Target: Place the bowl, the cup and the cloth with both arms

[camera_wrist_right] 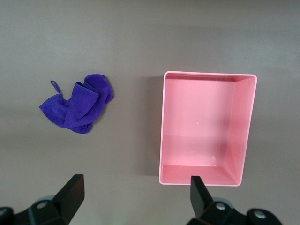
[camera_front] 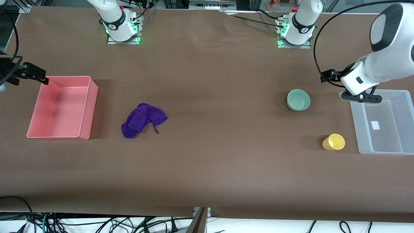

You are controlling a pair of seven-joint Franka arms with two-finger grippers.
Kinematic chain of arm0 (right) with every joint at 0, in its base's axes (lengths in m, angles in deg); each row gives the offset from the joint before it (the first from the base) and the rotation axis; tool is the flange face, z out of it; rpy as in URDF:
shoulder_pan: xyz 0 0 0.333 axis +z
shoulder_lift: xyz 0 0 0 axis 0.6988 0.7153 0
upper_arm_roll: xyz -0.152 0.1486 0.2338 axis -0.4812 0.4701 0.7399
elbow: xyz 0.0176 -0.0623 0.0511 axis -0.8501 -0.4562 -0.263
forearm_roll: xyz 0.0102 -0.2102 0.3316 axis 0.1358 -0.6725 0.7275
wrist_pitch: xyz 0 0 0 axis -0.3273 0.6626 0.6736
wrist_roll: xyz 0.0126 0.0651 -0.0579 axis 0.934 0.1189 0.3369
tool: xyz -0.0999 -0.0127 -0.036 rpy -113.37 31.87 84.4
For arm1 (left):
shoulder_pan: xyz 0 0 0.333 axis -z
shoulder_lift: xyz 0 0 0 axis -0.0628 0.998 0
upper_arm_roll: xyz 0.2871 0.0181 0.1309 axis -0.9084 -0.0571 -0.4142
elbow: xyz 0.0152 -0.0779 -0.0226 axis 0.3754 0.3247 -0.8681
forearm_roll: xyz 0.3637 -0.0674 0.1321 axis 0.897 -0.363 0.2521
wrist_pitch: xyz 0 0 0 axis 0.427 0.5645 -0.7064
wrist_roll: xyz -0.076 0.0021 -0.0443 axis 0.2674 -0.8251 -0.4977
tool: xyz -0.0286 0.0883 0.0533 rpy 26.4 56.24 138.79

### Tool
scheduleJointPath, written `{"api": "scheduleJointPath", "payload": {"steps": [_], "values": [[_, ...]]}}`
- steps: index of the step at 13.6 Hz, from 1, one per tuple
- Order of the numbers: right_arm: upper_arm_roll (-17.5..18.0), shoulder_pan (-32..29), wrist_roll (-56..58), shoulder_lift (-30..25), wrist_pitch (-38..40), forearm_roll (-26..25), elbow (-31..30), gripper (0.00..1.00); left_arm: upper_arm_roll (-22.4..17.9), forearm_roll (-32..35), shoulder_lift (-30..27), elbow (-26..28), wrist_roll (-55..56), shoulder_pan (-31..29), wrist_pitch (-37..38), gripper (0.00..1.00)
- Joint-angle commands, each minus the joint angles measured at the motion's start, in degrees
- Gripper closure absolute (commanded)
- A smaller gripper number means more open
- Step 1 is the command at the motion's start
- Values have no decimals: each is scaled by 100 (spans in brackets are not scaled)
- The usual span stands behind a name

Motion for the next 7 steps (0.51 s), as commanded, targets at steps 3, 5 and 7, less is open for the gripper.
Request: {"api": "scheduleJointPath", "payload": {"steps": [3,5,7], "values": [[0,-8,9,-22,-31,-31,-3,0,34,-57,37,1493,-177,-215,-1844,0],[0,1,9,-22,-31,-31,-3,0,34,-57,45,2099,-386,-215,-2660,0],[0,9,-18,-4,-31,-22,-12,0,34,-57,255,2750,-642,-242,-3985,0]]}}
